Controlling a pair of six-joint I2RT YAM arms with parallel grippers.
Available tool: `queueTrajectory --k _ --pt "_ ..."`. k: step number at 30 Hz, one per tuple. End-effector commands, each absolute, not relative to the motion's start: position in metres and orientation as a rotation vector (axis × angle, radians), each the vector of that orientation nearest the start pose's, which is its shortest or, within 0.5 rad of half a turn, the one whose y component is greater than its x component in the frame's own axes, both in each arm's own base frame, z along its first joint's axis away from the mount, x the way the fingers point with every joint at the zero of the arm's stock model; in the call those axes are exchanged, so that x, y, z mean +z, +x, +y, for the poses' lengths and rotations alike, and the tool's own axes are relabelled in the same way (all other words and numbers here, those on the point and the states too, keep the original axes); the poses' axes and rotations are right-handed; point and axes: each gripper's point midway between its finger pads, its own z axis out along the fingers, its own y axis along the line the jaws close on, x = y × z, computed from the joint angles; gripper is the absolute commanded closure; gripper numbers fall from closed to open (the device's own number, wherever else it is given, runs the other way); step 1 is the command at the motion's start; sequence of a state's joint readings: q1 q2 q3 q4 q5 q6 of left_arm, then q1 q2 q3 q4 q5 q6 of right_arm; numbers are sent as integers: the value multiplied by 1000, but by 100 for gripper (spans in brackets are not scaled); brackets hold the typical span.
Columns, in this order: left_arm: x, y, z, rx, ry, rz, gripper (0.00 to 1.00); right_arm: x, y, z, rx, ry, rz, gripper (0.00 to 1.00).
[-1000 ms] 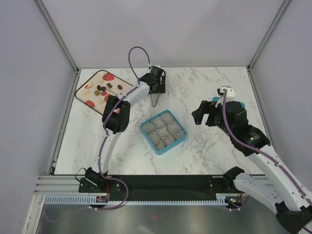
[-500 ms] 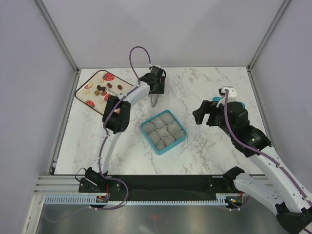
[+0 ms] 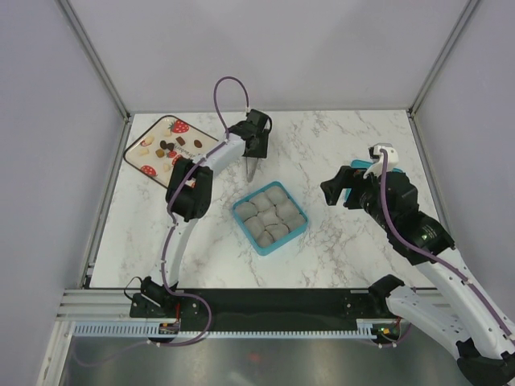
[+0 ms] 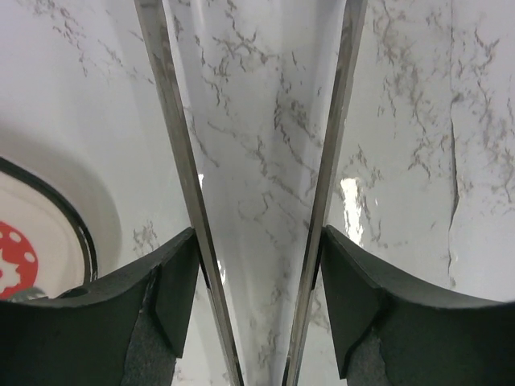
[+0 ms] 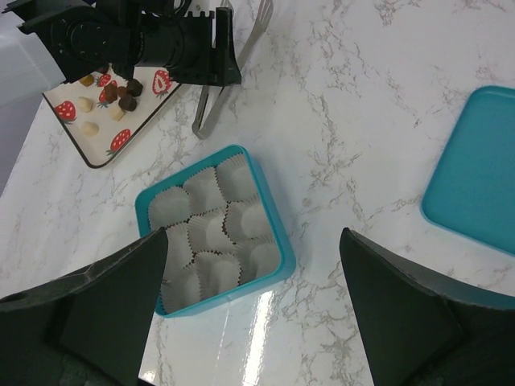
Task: Pack the chocolate
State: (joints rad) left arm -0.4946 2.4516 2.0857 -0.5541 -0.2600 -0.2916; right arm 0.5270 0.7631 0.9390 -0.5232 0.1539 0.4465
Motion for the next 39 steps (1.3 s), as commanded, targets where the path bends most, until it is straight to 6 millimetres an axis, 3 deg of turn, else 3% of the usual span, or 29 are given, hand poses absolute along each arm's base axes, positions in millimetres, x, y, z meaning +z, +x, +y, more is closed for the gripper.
queueTrajectory --k 1,8,15,21,25,26,28,29,33,39 --pt "99 532 -254 -79 212 2361 34 295 248 135 552 56 1887 4" --pt "158 509 -250 -132 248 2336 36 296 244 137 575 52 1885 4" --pt "177 482 -239 -116 288 2368 39 287 239 138 597 50 1902 5" --pt "197 456 -219 -78 287 2371 41 285 234 138 607 40 1905 5" --pt "214 437 -195 7 279 2360 43 282 230 135 595 31 1913 5" --pt "229 430 -189 8 274 2339 44 281 229 134 595 31 1913 5" --pt "231 420 -178 51 273 2344 45 279 227 132 588 32 1917 5" --pt "242 412 -171 56 268 2332 46 279 227 132 590 31 1914 5" --pt "236 391 -140 148 227 2364 46 275 224 131 588 25 1920 5" --pt "222 381 -99 190 108 2417 48 275 224 131 579 13 1921 4"
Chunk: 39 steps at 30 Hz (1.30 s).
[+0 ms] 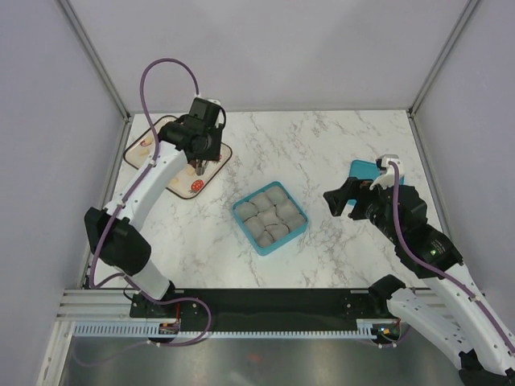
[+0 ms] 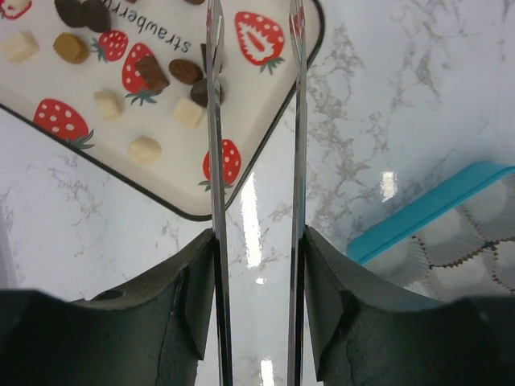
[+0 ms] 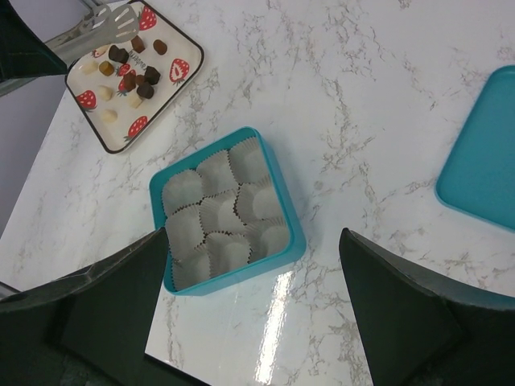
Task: Pack the chocolate
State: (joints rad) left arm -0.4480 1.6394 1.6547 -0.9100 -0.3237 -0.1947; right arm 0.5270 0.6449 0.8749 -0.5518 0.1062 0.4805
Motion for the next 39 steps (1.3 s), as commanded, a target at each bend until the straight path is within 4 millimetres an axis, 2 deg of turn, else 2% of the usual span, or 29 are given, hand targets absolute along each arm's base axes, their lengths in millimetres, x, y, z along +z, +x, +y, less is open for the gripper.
queueTrajectory --k 1,6,21,39 --pt "220 381 -96 190 98 2424 48 276 224 131 579 12 1919 5" --pt "208 387 -84 195 59 2451 50 275 225 130 571 7 1918 5" --pt "163 399 -74 194 24 2534 53 273 228 129 547 8 1923 5" --pt "136 418 -76 199 24 2567 55 274 228 123 524 14 1907 4"
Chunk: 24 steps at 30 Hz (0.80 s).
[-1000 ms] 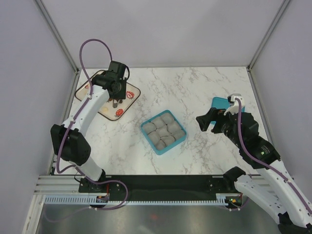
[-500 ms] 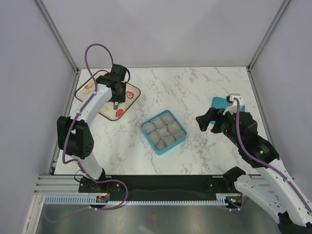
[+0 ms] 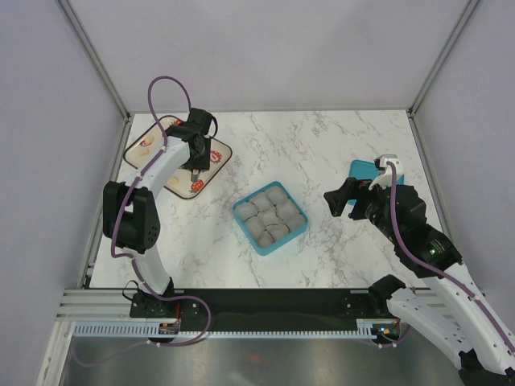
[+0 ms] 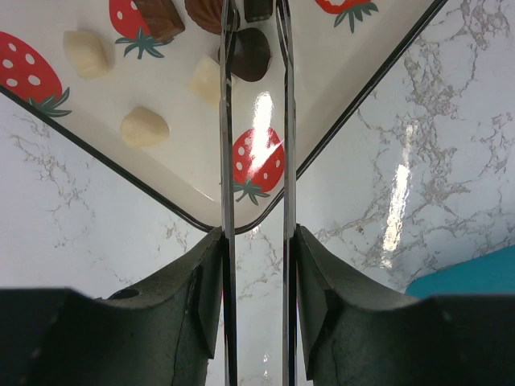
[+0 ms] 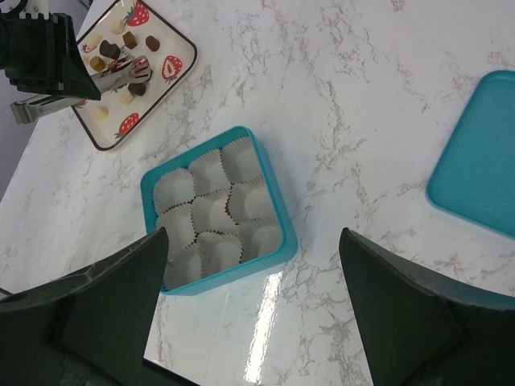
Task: Pack the chocolate
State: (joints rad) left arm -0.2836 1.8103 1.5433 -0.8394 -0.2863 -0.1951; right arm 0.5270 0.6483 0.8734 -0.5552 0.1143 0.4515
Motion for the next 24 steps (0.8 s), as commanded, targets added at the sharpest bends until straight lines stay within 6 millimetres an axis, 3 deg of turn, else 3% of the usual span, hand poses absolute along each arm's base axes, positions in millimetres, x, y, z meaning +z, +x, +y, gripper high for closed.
queueTrajectory --k 1,15,24 --pt "135 418 -76 201 23 2570 55 275 228 123 524 11 1905 4" --pt "132 422 -75 217 27 2573 59 271 229 122 506 9 1913 4" --pt "150 421 -80 165 27 2537 65 273 228 123 518 11 1909 4"
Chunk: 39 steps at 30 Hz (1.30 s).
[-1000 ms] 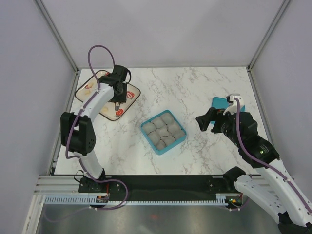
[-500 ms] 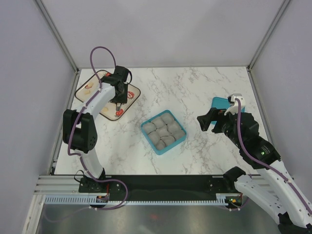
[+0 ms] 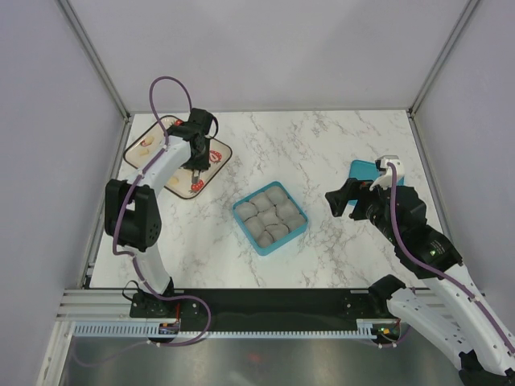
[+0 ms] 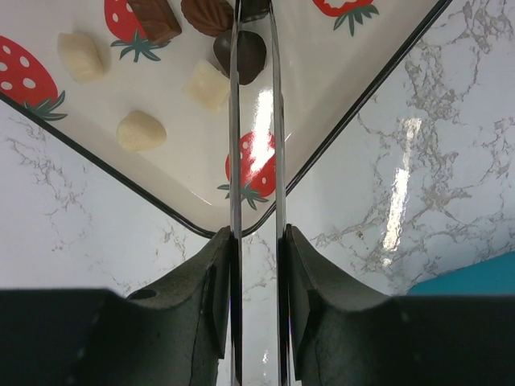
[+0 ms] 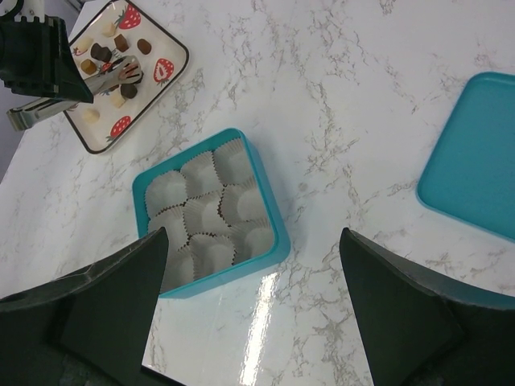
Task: Pack the chocolate
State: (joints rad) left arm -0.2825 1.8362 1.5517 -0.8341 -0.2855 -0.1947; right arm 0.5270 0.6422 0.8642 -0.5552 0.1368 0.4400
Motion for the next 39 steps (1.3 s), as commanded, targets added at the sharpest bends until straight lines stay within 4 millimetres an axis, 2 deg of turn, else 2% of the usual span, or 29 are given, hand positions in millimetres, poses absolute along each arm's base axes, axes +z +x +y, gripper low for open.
queueTrajectory --k 1,7,11,14,17,20,28,29,33,39 --pt "153 420 -80 154 26 2532 66 273 228 123 520 11 1909 4" --pt "180 408 -93 51 53 2491 68 266 228 122 510 19 1929 4" --pt "200 395 -103 -27 81 2456 69 273 229 118 488 32 1924 4" --pt "214 382 -116 -116 109 2437 69 275 230 112 449 40 1928 4" --pt "225 361 -141 -254 165 2419 69 274 231 101 389 74 1931 4" --pt "226 339 -171 -339 278 2420 69 274 232 90 338 127 1923 4" --pt "238 285 -212 -540 485 2378 71 284 235 73 268 213 1886 5" --pt "239 272 -221 -598 544 2370 71 285 236 70 245 223 1886 5" --pt "238 247 -235 -719 635 2364 72 287 240 67 209 237 1891 5" --pt "226 226 -243 -736 707 2384 72 286 245 65 177 243 1905 5"
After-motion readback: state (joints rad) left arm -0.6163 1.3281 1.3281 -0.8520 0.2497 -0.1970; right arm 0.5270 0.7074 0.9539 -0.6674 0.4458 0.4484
